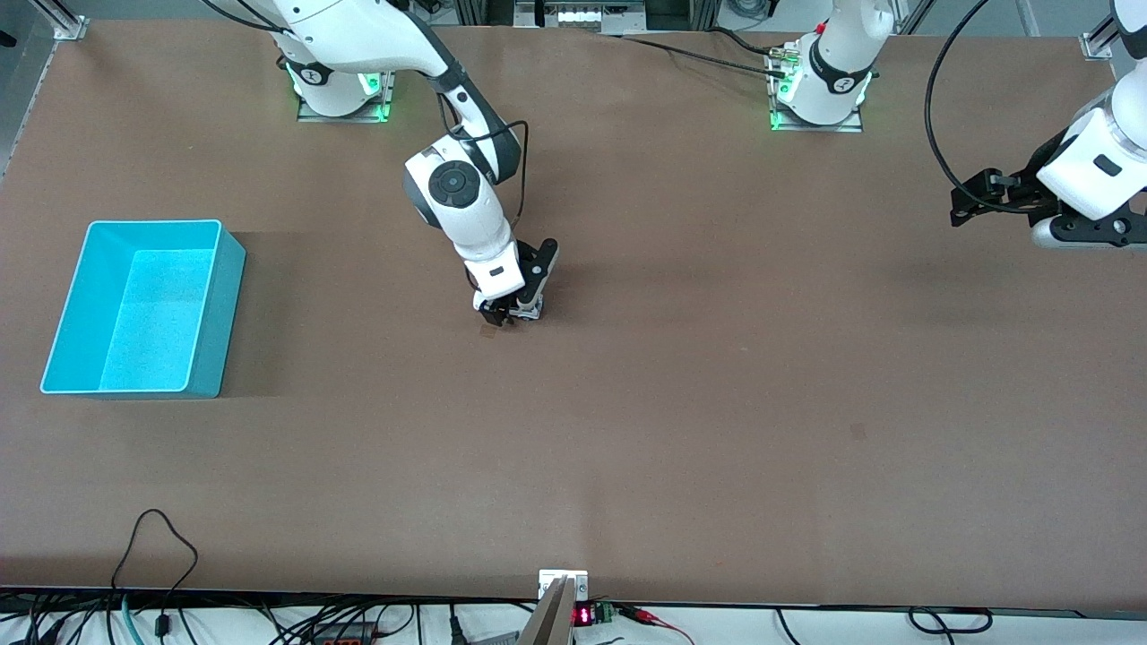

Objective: Wind and store white jeep toy
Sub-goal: 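Lower the right gripper and close it on the jeep, then lift the jeep and carry it to the blue bin with the right gripper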

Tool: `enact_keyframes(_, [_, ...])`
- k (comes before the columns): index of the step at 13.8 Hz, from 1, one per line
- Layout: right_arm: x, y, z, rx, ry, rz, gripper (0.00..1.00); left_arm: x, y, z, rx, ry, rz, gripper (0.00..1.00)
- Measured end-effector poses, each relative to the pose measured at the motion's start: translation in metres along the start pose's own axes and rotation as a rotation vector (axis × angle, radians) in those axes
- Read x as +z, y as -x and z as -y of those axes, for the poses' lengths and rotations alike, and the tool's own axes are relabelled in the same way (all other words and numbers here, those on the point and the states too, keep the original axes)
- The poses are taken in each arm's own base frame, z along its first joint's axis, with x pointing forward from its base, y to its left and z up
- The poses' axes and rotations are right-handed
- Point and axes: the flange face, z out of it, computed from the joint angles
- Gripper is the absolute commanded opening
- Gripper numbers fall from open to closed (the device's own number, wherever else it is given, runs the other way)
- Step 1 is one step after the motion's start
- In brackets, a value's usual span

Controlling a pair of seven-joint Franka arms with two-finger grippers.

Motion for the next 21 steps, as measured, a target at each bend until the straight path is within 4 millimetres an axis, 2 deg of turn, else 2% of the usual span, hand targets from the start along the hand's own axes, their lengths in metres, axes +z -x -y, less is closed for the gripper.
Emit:
enact_keyframes(3, [-0.004,-0.002,0.000,0.004,0.003,-0.007,0.00,0.000,0.000,0.000,0.000,0.000,0.000,1.00])
enact_keyframes(6, [-0.017,-0.005,-0.003,0.054,-0.014,0.023,0.00,0.000,0.000,0.000,-0.001,0.000,0.000,1.00])
enact_keyframes(9, [-0.049,-0.011,-0.012,0.156,-0.047,0.102,0.00,0.000,0.000,0.000,-0.001,0.000,0.000,1.00])
enact_keyframes(11, [-0.073,-0.005,-0.029,0.246,-0.045,0.139,0.00,0.000,0.000,0.000,-0.001,0.000,0.000,1.00])
enact_keyframes(16, [-0.116,0.049,-0.099,0.537,0.002,0.222,0.00,0.000,0.000,0.000,-0.001,0.000,0.003,1.00])
enact_keyframes(21, [-0.156,0.119,-0.162,0.832,0.042,0.290,0.00,0.001,0.001,0.000,-0.002,0.000,0.013,1.00])
